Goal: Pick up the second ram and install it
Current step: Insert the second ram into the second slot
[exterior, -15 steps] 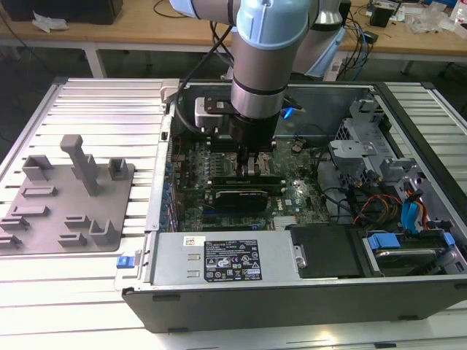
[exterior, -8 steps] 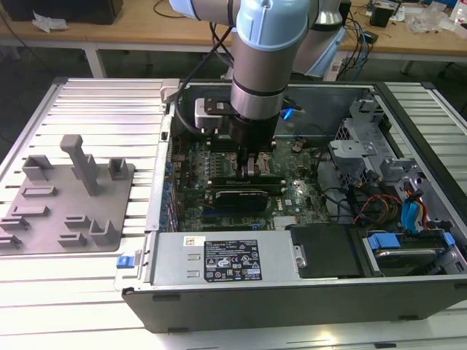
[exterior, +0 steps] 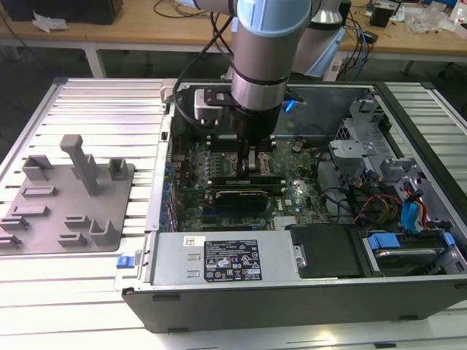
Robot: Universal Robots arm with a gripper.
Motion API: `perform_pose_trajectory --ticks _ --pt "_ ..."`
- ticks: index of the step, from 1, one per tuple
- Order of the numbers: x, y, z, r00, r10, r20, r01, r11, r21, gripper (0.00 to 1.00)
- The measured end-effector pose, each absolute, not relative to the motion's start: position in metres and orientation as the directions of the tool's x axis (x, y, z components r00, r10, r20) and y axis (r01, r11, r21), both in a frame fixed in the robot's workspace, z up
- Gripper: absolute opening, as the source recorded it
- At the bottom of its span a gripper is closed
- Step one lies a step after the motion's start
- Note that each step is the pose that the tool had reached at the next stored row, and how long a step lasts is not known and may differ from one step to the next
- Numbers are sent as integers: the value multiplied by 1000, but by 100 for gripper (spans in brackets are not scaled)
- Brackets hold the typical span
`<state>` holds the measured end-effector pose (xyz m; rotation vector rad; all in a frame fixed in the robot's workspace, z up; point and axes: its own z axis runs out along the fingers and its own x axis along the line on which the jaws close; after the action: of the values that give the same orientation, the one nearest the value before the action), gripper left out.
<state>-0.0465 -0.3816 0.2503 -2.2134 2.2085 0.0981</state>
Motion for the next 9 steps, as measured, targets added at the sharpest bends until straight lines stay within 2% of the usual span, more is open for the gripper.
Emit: perform_pose_trajectory --ticks 2,9 --pt "-46 -382 263 2 -999 -54 -999 -4 34 17" --pt "-31 -382 263 2 -999 -54 -999 -4 33 17"
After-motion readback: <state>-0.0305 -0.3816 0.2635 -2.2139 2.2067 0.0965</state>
